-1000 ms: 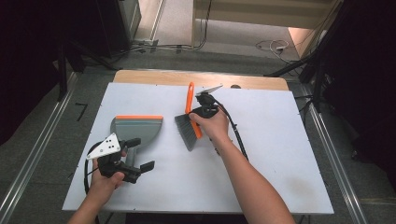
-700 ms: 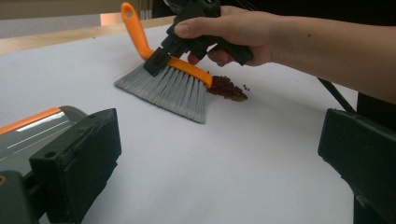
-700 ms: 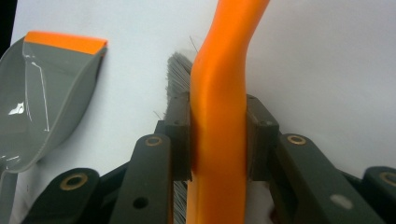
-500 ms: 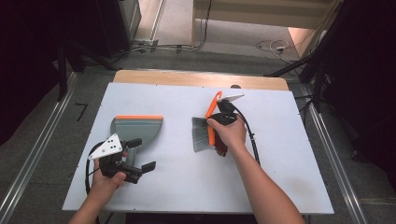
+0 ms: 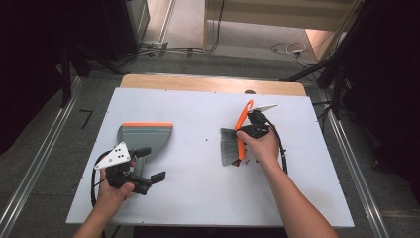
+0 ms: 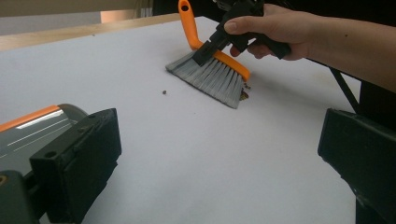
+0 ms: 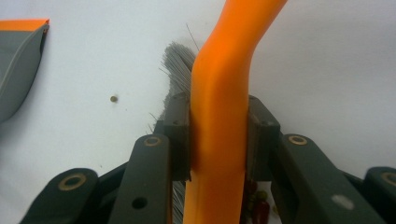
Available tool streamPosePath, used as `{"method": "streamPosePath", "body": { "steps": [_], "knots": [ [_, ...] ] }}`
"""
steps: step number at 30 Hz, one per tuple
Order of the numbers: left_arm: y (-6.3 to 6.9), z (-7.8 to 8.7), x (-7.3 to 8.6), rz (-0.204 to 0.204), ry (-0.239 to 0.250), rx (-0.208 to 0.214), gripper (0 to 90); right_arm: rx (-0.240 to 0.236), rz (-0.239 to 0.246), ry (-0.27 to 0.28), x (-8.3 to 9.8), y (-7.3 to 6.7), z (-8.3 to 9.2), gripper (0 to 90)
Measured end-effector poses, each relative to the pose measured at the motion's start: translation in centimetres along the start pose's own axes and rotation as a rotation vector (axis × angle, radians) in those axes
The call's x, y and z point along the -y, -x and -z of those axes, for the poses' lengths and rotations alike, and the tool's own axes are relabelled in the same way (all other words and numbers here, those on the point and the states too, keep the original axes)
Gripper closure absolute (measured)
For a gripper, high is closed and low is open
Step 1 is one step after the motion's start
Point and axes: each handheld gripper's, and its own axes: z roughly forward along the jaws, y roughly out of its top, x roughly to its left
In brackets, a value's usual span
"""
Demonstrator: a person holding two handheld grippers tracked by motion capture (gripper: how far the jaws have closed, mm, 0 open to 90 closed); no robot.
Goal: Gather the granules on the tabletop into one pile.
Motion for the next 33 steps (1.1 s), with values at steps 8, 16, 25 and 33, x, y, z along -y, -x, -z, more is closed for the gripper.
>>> {"method": "streamPosePath", "body": {
  "steps": [8,16,25,33],
  "knots": [
    [-0.1,-0.3,0.0,-0.004,-0.011,-0.003,0.1,-0.112,0.060,0.054,0.1,-2.9,1.8,67.4],
    [0.1,-0.3,0.0,-0.003,-0.007,0.001,0.1,-0.165,0.129,-0.008,-1.0,-8.7,-1.1,67.5],
    [0.0,-0.1,0.1,-0.007,-0.005,0.005,0.1,-0.084,0.068,-0.105,-2.1,-7.3,-4.8,66.9],
    [0.1,-0.3,0.0,-0.008,-0.014,0.000,0.2,-0.011,0.064,-0.080,-1.7,-3.6,-2.0,66.7]
  ]
}}
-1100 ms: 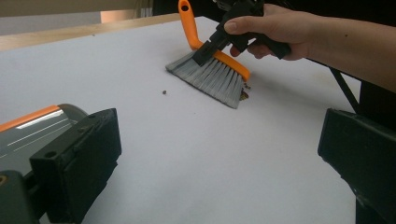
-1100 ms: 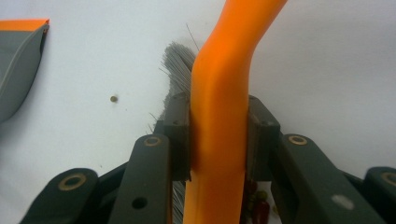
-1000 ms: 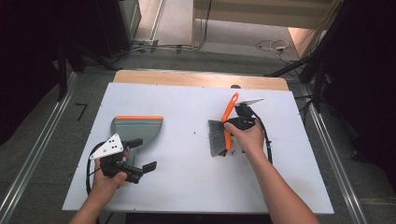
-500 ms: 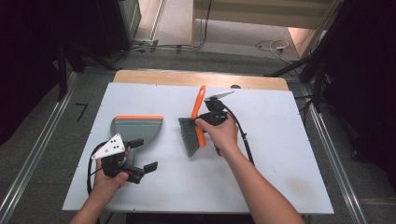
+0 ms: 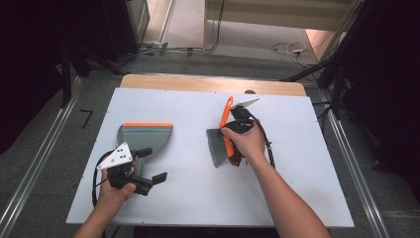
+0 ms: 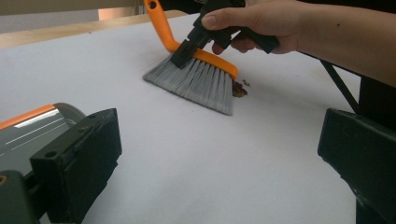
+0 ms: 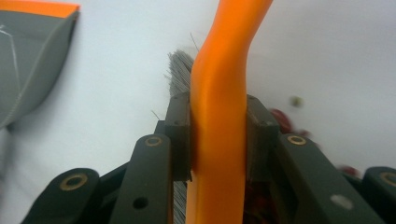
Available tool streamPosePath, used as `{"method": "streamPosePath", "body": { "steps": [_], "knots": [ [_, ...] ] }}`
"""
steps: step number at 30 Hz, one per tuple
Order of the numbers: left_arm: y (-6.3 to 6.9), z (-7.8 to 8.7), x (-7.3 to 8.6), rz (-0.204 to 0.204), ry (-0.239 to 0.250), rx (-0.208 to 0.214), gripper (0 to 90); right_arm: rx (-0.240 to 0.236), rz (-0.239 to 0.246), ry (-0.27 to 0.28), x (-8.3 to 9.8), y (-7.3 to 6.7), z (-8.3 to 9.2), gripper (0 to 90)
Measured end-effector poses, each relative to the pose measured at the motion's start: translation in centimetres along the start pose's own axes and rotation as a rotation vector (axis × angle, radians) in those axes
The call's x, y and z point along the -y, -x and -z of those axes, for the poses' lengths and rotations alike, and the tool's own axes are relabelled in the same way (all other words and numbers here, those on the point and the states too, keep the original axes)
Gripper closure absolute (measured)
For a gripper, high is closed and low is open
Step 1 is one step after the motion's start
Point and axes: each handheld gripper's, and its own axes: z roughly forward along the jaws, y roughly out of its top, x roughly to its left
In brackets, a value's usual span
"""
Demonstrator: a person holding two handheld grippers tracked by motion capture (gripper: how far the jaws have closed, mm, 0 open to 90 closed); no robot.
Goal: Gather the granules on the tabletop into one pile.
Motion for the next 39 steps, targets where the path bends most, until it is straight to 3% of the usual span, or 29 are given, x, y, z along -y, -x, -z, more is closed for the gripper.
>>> {"method": "streamPosePath", "body": {
  "steps": [6,8,10,14,17,20,24,28,31,34,35,36,38,39],
  "knots": [
    [0.1,-0.2,0.0,0.000,0.000,0.001,0.2,0.025,-0.007,0.007,0.4,1.6,1.2,66.7],
    [0.1,-0.2,0.0,0.001,-0.003,0.000,0.2,-0.001,0.015,0.013,0.4,1.7,1.5,66.8],
    [0.0,-0.2,0.0,0.003,-0.005,0.001,0.2,-0.032,0.081,0.035,0.4,1.6,1.9,67.2],
    [-0.1,-0.2,0.1,0.002,-0.004,0.002,0.2,-0.082,0.222,0.066,0.5,0.2,4.5,67.4],
    [-0.1,-0.2,0.1,0.003,-0.005,0.002,0.2,-0.045,0.429,0.041,1.0,-1.3,6.5,67.5],
    [-0.1,-0.2,0.0,0.002,-0.006,0.001,0.2,0.020,0.589,-0.002,1.9,-2.2,7.8,67.5],
    [0.0,-0.3,0.0,0.002,-0.003,0.001,0.2,0.046,0.749,-0.049,3.7,-2.5,8.4,67.5],
    [0.0,-0.3,0.0,0.003,-0.004,0.000,0.2,0.056,0.900,-0.126,6.0,-3.2,7.6,67.5],
    [0.0,-0.5,0.0,0.005,-0.007,0.003,0.2,0.064,0.971,-0.187,7.1,-3.3,6.5,67.4],
    [0.1,-0.6,0.0,-0.001,-0.011,0.005,0.2,0.066,0.984,-0.236,7.1,-3.3,5.3,67.4],
    [0.1,-0.6,0.0,-0.002,-0.013,0.005,0.2,0.091,1.000,-0.254,7.0,-3.4,4.9,67.5],
    [0.1,-0.6,0.1,-0.002,-0.012,0.005,0.2,0.109,1.006,-0.246,7.0,-3.5,4.6,67.5],
    [0.1,-0.5,0.1,0.003,-0.009,0.004,0.2,0.101,1.020,-0.225,6.7,-3.6,4.4,67.5],
    [0.1,-0.5,0.0,0.005,-0.008,0.003,0.2,0.106,1.004,-0.223,6.7,-3.6,4.3,67.4]
  ]
}}
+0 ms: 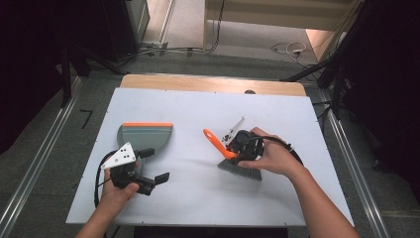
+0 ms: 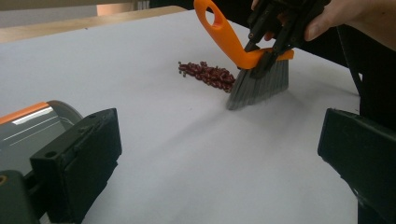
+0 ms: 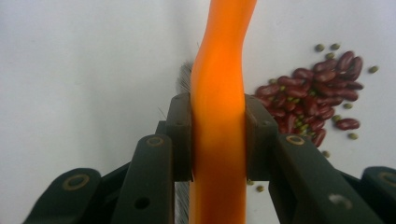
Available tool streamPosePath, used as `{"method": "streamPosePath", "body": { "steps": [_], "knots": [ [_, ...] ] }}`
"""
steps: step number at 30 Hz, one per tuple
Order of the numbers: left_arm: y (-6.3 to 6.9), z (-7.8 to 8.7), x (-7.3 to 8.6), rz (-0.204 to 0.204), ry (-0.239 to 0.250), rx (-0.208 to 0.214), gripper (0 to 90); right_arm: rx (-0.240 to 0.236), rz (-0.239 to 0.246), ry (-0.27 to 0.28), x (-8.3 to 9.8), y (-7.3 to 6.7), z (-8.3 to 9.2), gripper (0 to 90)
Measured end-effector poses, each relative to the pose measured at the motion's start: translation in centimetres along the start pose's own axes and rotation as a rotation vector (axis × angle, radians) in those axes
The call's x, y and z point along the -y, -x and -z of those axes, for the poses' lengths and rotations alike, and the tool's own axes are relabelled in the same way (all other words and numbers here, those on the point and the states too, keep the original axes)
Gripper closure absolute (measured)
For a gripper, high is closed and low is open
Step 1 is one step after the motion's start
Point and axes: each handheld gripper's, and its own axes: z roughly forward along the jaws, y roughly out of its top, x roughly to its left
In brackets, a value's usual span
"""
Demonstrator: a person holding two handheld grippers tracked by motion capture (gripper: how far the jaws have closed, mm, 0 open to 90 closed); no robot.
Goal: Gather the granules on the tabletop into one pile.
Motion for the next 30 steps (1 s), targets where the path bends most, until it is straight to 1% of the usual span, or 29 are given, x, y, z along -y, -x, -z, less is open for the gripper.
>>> {"method": "streamPosePath", "body": {
  "steps": [1,2,4,5,6,7,8,9,11,12,13,14,15,16,18,19,20,21,23,25,26,27,28,30],
  "knots": [
    [0.0,0.0,0.0,0.001,0.001,0.001,0.2,0.005,0.035,0.009,0.0,0.4,-0.1,67.2],
    [0.0,0.0,0.0,-0.001,0.000,0.002,0.2,0.000,0.041,0.015,0.2,0.5,-0.1,67.0],
    [0.0,0.0,0.0,-0.003,-0.001,0.003,0.2,-0.007,0.069,0.030,0.3,1.0,-0.3,66.8],
    [0.0,0.0,0.0,-0.003,-0.001,0.002,0.2,-0.005,0.066,0.033,0.3,1.1,-0.3,66.9],
    [0.0,0.0,0.0,-0.001,-0.001,0.003,0.2,0.010,0.072,0.027,0.3,1.2,-0.4,66.9],
    [0.0,0.0,0.0,0.000,0.001,0.002,0.2,0.004,0.065,0.023,0.2,1.3,-0.4,67.0],
    [0.0,0.0,0.0,0.000,0.002,0.002,0.2,0.012,0.060,0.025,0.1,1.4,-0.5,67.0],
    [0.0,0.1,0.0,-0.001,0.003,0.001,0.2,0.013,0.069,0.018,0.0,1.5,-0.4,67.0],
    [0.0,0.1,0.0,-0.001,0.002,0.000,0.2,0.024,0.079,0.027,-0.3,1.6,-0.6,67.0],
    [0.0,0.1,0.0,0.000,0.003,0.000,0.2,0.016,0.077,0.026,-0.4,1.8,-0.7,67.0],
    [0.0,0.1,0.0,0.000,0.002,-0.001,0.2,0.023,0.087,0.035,-0.5,2.0,-0.7,66.9],
    [0.0,0.2,0.0,-0.001,0.003,0.000,0.2,0.025,0.088,0.043,-0.5,2.3,-0.8,66.9],
    [0.0,0.2,0.0,-0.001,0.002,0.000,0.2,0.018,0.085,0.048,-0.5,2.6,-0.8,66.9],
    [0.0,0.2,0.0,-0.001,0.005,0.002,0.2,0.026,0.084,0.055,-0.5,3.0,-0.8,66.9],
    [0.0,0.2,0.0,0.000,0.004,0.002,0.2,0.013,0.081,0.064,-0.4,3.6,-0.9,66.8],
    [0.0,0.2,0.0,0.001,0.005,0.003,0.2,0.022,0.075,0.079,-0.4,3.9,-1.0,66.8],
    [0.0,0.1,0.1,0.001,0.005,0.003,0.2,0.019,0.073,0.083,-0.4,4.1,-1.0,66.8],
    [0.0,0.1,0.1,0.001,0.005,0.003,0.2,0.018,0.074,0.085,-0.4,4.3,-1.0,66.8],
    [0.0,0.2,0.1,0.001,0.005,0.003,0.2,0.009,0.060,0.087,-0.5,4.7,-1.2,66.8],
    [0.0,0.2,0.1,0.001,0.004,0.003,0.2,0.023,0.063,0.090,-0.6,5.0,-1.2,66.7],
    [0.0,0.2,0.1,0.000,0.005,0.002,0.2,0.026,0.057,0.094,-0.7,5.1,-1.2,66.7],
    [0.0,0.2,0.1,-0.001,0.004,0.002,0.2,0.023,0.064,0.098,-0.8,5.3,-1.3,66.7],
    [0.0,0.2,0.1,-0.001,0.004,0.001,0.2,0.031,0.058,0.097,-0.8,5.5,-1.3,66.7],
    [0.0,0.3,0.1,-0.001,0.004,0.001,0.2,0.029,0.054,0.101,-0.8,5.8,-1.3,66.6]
  ]
}}
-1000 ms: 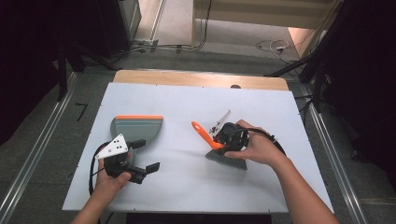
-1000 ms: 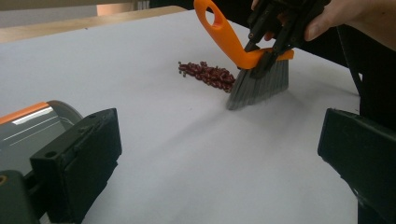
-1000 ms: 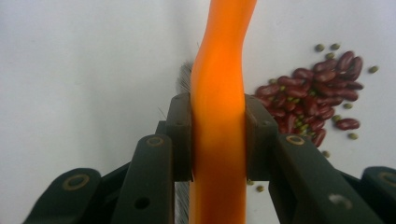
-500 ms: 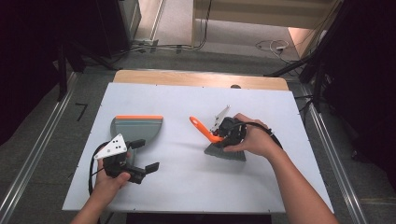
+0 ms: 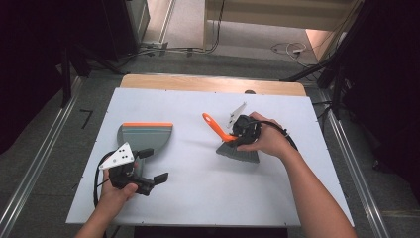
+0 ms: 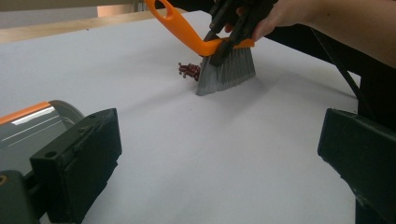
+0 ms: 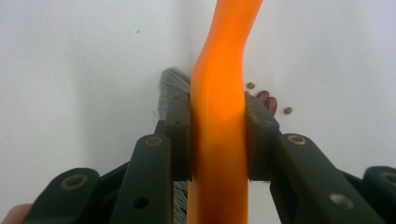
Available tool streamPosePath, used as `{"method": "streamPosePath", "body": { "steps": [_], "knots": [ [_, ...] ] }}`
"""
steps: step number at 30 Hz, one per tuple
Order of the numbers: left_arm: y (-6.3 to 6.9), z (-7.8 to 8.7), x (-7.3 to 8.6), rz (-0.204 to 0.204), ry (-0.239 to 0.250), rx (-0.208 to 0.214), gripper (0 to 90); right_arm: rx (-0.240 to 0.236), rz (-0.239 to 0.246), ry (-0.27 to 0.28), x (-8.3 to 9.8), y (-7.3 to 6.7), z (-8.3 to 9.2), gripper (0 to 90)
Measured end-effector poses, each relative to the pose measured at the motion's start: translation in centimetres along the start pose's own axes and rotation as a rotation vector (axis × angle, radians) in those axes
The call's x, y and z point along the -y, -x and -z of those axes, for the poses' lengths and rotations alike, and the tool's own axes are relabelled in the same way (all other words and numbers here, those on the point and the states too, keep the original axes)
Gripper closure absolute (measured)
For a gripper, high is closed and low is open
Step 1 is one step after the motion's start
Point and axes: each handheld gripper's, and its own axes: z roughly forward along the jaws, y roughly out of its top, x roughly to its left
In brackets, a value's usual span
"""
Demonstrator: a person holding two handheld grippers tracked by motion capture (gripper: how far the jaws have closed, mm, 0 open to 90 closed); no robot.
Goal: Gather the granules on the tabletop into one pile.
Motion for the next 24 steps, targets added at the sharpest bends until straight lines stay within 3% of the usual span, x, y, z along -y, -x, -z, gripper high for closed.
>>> {"method": "streamPosePath", "body": {
  "steps": [24],
  "knots": [
    [-0.1,0.0,0.0,0.005,0.000,0.000,0.2,0.028,-0.011,0.054,0.1,2.4,-0.6,65.8]
  ]
}}
